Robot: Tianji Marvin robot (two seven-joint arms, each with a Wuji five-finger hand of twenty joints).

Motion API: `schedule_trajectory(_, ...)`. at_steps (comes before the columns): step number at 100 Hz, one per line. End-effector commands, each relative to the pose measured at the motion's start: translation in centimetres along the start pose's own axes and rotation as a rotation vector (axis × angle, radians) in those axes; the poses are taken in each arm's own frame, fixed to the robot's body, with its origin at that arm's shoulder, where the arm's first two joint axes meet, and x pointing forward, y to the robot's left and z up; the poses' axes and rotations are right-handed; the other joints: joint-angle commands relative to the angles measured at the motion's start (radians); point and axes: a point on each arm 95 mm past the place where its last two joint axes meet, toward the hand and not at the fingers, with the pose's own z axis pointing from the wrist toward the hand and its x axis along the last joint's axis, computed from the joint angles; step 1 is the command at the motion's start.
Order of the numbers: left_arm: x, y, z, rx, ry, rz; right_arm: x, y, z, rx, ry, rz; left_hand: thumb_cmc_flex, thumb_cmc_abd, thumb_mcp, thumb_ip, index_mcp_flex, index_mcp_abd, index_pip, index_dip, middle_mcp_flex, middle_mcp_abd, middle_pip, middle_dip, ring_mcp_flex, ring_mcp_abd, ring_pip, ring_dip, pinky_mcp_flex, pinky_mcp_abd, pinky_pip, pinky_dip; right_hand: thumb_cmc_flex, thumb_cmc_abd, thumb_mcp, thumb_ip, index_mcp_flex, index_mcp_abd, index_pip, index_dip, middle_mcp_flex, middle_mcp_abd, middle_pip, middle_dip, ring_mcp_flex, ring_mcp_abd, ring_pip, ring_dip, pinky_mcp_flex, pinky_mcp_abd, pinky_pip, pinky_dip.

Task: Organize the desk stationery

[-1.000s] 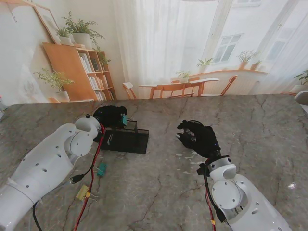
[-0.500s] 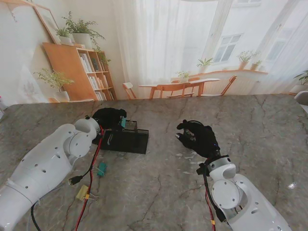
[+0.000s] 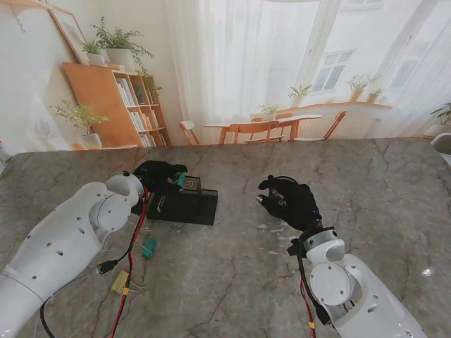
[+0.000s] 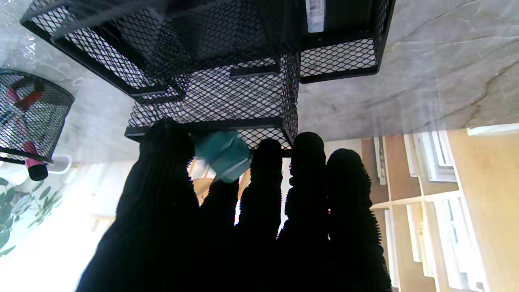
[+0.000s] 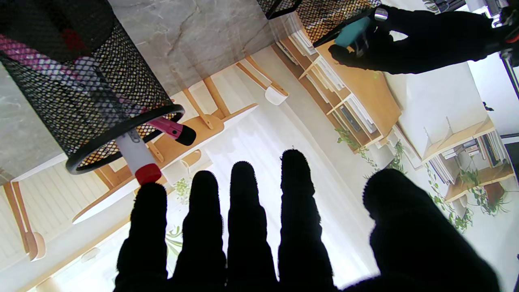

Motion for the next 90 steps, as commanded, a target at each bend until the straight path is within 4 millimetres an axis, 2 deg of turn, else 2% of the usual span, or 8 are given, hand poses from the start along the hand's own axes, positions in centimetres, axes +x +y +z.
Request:
schedule_trajectory(1,0.2,0.7,-0.2,-0.017,0.012,0.006,0.0,-0.3,-0.1,0.018,-0.002,0.006,-0.026,0.052,0.012,-0.027,-0.014,-0.001,0.018,-0.01,-0.09,-0.004,-0.145,-0.057,-0.054,0.029,-0.046,-0.019,-0.046,0.025,-0.031,0.032,0.003,0.025,-0.037,0.005,0.017,-0.001,0.002,0.02,0.006,0.004,0.012,0.015,-0.011,-0.011,-0.001,0.012,-0.006,-0.001,0.013,0.015)
schedule_trajectory(13,0.4,0.5,-0.5,-0.012,0.022,0.01,0.0,-0.3,-0.1,0.018,-0.002,0.006,-0.059,0.058,0.012,-0.029,-0.064,0.006,-0.011,-0.045,-0.152,0.001,-0.2,-0.1,-0.121,0.04,-0.114,-0.048,-0.12,0.046,-0.089,0.034,0.002,0.025,-0.037,0.005,0.018,0.0,0.003,0.021,0.007,0.004,0.012,0.015,-0.01,-0.012,-0.001,0.012,-0.005,0.0,0.013,0.015)
schedule_trajectory(36,0.6,0.3,-1.0,-0.012,0.03,0.027,0.0,-0.3,-0.1,0.017,-0.002,0.006,-0.113,0.072,0.01,-0.033,-0.13,0.038,-0.046,-0.112,-0.267,0.023,-0.269,-0.199,-0.234,0.068,-0.322,-0.196,-0.268,0.148,-0.295,-0.029,0.003,0.026,-0.037,0.005,0.019,0.001,0.003,0.02,0.006,0.005,0.012,0.015,-0.011,-0.011,-0.001,0.012,-0.005,0.0,0.012,0.015)
schedule_trajectory(56,0.6,0.4,-1.3,-0.018,0.028,0.03,0.0,-0.3,-0.1,0.017,-0.003,0.005,-0.162,0.079,0.008,-0.032,-0.144,0.016,-0.045,-0.12,-0.302,0.025,-0.277,-0.223,-0.263,0.074,-0.39,-0.249,-0.305,0.195,-0.365,-0.058,0.003,0.027,-0.037,0.005,0.019,0.001,0.003,0.02,0.006,0.004,0.012,0.015,-0.011,-0.012,-0.001,0.012,-0.006,-0.001,0.012,0.015)
schedule_trajectory(67,0.6,0.4,-1.4,-0.018,0.031,0.03,0.0,-0.3,-0.1,0.018,-0.003,0.005,-0.233,0.087,0.01,-0.031,-0.175,-0.005,-0.057,-0.128,-0.362,0.026,-0.301,-0.272,-0.334,0.089,-0.498,-0.377,-0.372,0.269,-0.528,-0.157,0.003,0.026,-0.037,0.005,0.019,0.0,0.003,0.02,0.005,0.004,0.012,0.014,-0.012,-0.011,-0.001,0.012,-0.006,-0.001,0.012,0.015)
schedule_trajectory(75,0.7,0.4,-1.6,-0.014,0.033,0.039,0.0,-0.3,-0.1,0.019,-0.003,0.005,-0.275,0.1,0.01,-0.03,-0.202,-0.005,-0.069,-0.137,-0.406,0.036,-0.312,-0.296,-0.394,0.099,-0.534,-0.431,-0.404,0.304,-0.616,-0.207,0.003,0.027,-0.037,0.005,0.019,0.0,0.003,0.02,0.006,0.004,0.012,0.015,-0.011,-0.012,0.0,0.012,-0.006,-0.001,0.012,0.015)
schedule_trajectory(82,0.8,0.3,-1.8,-0.008,0.037,0.038,0.0,-0.3,-0.1,0.02,-0.003,0.005,-0.283,0.107,0.011,-0.03,-0.226,-0.002,-0.08,-0.147,-0.444,0.039,-0.319,-0.314,-0.458,0.103,-0.565,-0.48,-0.415,0.314,-0.738,-0.272,0.002,0.027,-0.038,0.005,0.018,0.0,0.003,0.02,0.007,0.004,0.012,0.015,-0.012,-0.013,-0.001,0.012,-0.006,-0.002,0.012,0.015)
schedule_trajectory(90,0.9,0.1,-2.0,0.005,0.042,0.04,0.0,-0.3,-0.1,0.02,-0.003,0.005,-0.288,0.115,0.011,-0.03,-0.244,0.006,-0.086,-0.153,-0.462,0.041,-0.32,-0.318,-0.494,0.104,-0.574,-0.5,-0.423,0.311,-0.793,-0.284,0.003,0.027,-0.038,0.005,0.018,0.001,0.003,0.02,0.005,0.004,0.012,0.015,-0.012,-0.013,-0.001,0.012,-0.006,-0.002,0.012,0.015)
